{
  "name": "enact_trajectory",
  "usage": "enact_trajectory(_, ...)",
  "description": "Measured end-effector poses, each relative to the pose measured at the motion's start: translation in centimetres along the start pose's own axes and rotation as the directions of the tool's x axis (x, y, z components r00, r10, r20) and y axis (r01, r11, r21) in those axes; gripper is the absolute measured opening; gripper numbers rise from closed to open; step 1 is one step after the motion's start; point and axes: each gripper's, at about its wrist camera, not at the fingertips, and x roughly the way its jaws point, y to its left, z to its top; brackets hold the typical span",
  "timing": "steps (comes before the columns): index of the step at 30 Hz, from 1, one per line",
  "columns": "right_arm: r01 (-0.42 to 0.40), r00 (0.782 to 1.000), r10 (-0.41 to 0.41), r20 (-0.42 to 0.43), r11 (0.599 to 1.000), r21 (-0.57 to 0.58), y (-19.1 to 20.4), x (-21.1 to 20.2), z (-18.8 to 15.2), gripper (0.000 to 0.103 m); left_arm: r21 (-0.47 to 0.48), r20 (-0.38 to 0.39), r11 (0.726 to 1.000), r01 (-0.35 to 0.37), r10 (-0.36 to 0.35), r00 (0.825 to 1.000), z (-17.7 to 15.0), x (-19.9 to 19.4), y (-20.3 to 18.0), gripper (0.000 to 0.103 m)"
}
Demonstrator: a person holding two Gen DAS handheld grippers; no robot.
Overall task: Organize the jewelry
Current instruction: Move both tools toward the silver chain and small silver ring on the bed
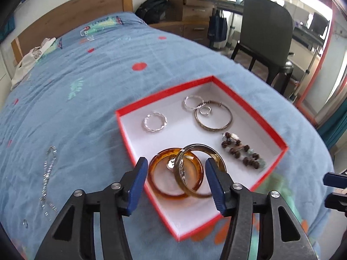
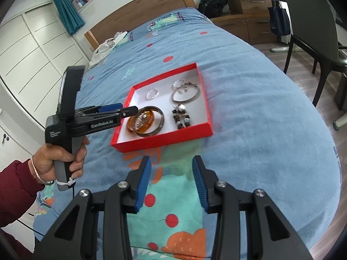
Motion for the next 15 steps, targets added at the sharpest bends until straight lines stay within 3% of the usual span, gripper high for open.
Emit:
enact_trajectory(5, -0.022, 1.0, 0.022, 0.006, 0.999, -0.043, 3.0, -0.4, 0.4, 0.038, -0.054, 0.029, 0.999, -0.009, 0.01, 1.0, -2.1, -3.8, 2.4, 0.058)
enact_trajectory(15, -0.099, 0.995, 0.096, -0.032, 0.982, -0.159, 11.4, 2.0, 1.4, 0.038, -0.169, 0.029, 0.98, -0.108, 0.115, 0.993, -8.6, -9.0, 11.2, 0.059)
